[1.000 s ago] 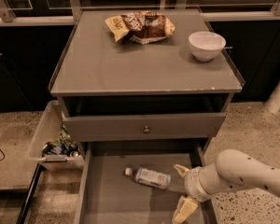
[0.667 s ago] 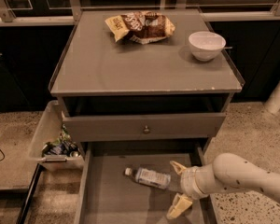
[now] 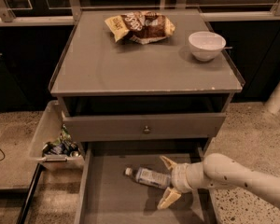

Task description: Pick blue plastic bottle from middle drawer and place on counter

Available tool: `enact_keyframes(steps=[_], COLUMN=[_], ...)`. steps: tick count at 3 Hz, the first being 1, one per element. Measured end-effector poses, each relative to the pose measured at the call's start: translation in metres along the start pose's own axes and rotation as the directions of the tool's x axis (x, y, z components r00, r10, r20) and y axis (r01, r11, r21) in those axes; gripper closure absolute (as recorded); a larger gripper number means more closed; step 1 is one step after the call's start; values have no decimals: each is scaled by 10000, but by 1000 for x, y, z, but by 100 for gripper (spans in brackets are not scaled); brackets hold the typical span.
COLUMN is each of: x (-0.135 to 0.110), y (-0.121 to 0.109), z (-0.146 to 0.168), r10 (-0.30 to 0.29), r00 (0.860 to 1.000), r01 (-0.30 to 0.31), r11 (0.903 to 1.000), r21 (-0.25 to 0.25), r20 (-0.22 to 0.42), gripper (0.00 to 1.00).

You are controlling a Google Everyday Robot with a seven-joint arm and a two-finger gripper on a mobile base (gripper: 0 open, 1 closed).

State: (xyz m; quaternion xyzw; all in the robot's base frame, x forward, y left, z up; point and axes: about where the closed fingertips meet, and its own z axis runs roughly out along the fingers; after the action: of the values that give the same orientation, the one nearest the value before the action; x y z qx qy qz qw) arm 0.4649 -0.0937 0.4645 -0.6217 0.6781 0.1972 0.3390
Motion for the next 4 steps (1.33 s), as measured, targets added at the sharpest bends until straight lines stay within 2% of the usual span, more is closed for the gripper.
enact_keyframes(steps=[2, 3, 4], x=[16, 24, 35], y=[-20, -25, -26], z=[49, 68, 83], r10=[-109, -221, -195], r00=[9989, 9994, 9997], r01=[137, 238, 185], r11=[9980, 9976, 9982], r21=[-611, -646, -563], r20=[449, 275, -172], gripper=[0, 0, 0])
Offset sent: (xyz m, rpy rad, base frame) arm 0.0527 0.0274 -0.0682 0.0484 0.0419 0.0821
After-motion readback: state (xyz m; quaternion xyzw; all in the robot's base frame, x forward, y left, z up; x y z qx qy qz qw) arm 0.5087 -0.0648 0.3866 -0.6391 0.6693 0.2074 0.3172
